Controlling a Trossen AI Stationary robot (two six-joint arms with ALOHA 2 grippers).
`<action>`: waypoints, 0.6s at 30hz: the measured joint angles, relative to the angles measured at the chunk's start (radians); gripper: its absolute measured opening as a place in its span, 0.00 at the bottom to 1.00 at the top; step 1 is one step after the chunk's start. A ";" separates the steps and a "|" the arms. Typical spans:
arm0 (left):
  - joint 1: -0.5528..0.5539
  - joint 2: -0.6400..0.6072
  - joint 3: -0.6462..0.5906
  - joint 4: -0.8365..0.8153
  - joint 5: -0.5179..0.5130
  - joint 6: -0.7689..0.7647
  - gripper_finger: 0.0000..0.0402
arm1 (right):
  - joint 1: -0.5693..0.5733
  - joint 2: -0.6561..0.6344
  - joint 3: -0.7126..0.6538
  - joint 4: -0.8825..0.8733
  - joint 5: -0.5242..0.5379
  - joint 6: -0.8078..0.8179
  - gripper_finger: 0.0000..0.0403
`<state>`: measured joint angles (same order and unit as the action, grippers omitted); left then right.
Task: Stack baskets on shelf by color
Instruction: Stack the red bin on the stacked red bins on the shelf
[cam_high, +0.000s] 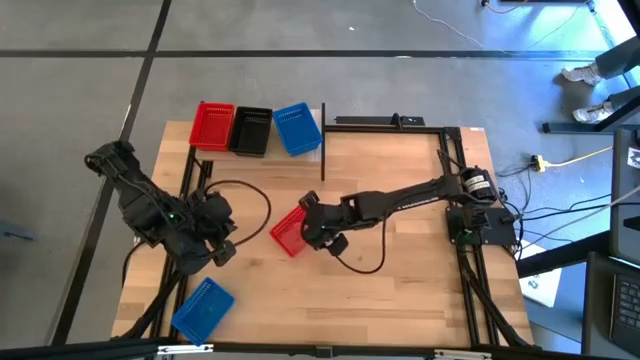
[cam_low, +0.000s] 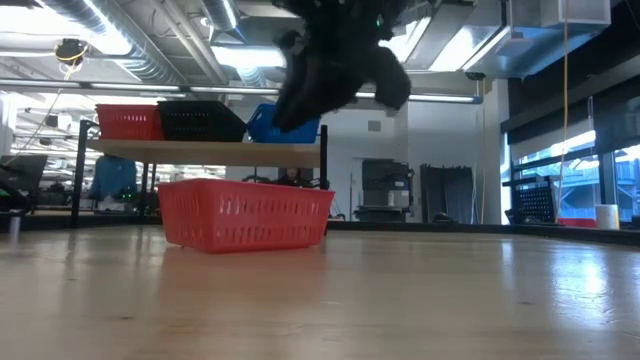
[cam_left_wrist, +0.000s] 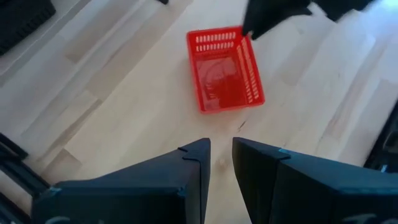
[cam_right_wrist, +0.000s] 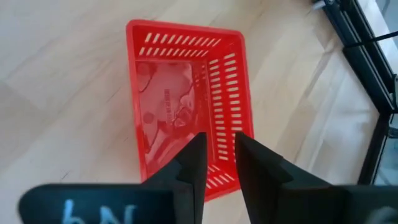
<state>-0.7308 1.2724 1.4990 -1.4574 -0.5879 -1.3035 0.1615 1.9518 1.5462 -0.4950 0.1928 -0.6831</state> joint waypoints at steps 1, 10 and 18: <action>0.010 0.000 0.000 0.000 0.000 -0.022 0.15 | 0.000 0.000 0.024 -0.028 0.000 0.005 0.21; 0.190 0.000 0.000 -0.016 0.069 -0.068 0.15 | -0.005 0.000 0.255 -0.315 -0.047 0.238 0.21; 0.401 0.003 -0.001 -0.023 0.221 -0.050 0.15 | 0.005 -0.002 0.437 -0.559 -0.163 0.255 0.21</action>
<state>-0.3294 1.2758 1.4978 -1.4806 -0.3669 -1.3535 0.1665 1.9501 1.9832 -1.0539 0.0299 -0.4282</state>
